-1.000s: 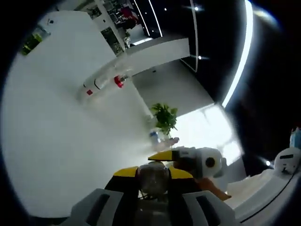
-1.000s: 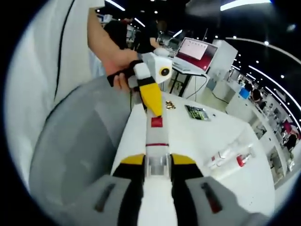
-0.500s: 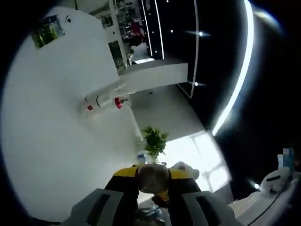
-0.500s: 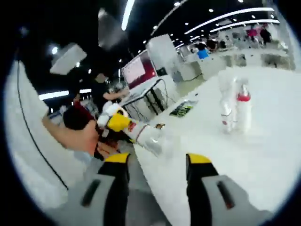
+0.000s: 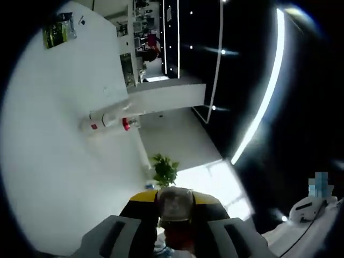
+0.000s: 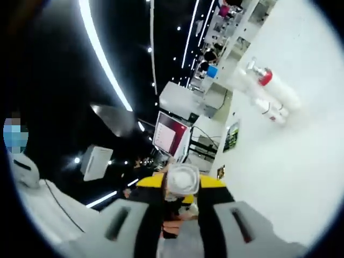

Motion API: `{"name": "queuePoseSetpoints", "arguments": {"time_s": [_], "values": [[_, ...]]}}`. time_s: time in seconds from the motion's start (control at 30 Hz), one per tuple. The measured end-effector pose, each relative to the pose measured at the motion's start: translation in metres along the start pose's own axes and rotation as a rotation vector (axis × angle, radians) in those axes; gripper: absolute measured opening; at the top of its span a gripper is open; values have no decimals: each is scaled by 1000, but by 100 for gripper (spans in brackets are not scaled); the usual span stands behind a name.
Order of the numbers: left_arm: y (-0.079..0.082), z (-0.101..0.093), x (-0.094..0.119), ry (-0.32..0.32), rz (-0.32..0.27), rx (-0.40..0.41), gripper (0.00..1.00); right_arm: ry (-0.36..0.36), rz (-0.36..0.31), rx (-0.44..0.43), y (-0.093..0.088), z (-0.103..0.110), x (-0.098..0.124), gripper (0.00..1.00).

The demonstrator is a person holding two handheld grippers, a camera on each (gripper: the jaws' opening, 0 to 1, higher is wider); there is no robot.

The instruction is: Arrange the skincare products in the storage area until every visible bottle or jar stands upright without overlapping.

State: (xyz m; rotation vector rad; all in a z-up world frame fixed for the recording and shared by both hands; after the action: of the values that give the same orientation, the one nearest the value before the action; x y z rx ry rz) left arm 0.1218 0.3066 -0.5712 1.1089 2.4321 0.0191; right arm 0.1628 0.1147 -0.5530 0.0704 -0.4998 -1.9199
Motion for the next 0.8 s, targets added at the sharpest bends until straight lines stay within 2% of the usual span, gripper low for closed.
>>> {"name": "queuePoseSetpoints", "arguments": {"time_s": [0.07, 0.17, 0.23, 0.3, 0.33, 0.37, 0.4, 0.43, 0.5, 0.6, 0.8], "values": [[-3, 1, 0, -12, 22, 29, 23, 14, 5, 0, 1, 1, 2, 21], [-8, -2, -3, -27, 97, 69, 24, 31, 33, 23, 5, 5, 6, 21], [-9, -6, -5, -46, 176, 47, 24, 53, 69, 85, 9, 9, 11, 20], [-11, -10, -7, -60, 244, 25, 29, 52, 103, 125, 11, 15, 14, 20], [-12, -11, -7, -63, 259, 22, 32, 50, 110, 134, 12, 15, 15, 20], [-14, -14, -9, -68, 337, 1, 35, 52, 144, 179, 15, 18, 18, 20], [-15, -16, -9, -73, 356, -8, 36, 55, 150, 189, 16, 18, 19, 20], [-19, -19, -11, -86, 424, -13, 37, 65, 174, 202, 18, 23, 21, 20], [-21, -21, -13, -81, 463, -3, 37, 72, 222, 251, 18, 26, 24, 20], [-23, -18, -17, -46, 543, -45, 37, 68, 320, 325, 12, 29, 25, 20], [-40, -16, -25, -35, 718, -75, 32, 71, 402, 409, -1, 37, 17, 20]]}}
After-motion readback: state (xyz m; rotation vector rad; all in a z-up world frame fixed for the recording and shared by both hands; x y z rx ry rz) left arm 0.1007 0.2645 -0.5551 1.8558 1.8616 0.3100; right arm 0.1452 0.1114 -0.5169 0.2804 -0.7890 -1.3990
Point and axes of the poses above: the point that each gripper's makers call its tool centre point, and the gripper's own axes: x roughly backward along the fingers, z roughly to its left, y roughly out of its top, the point moved 9 cm from there along x, roughly backward along the fingers, and after that the axes turned 14 degrees about -y, right-handed, at the moved point
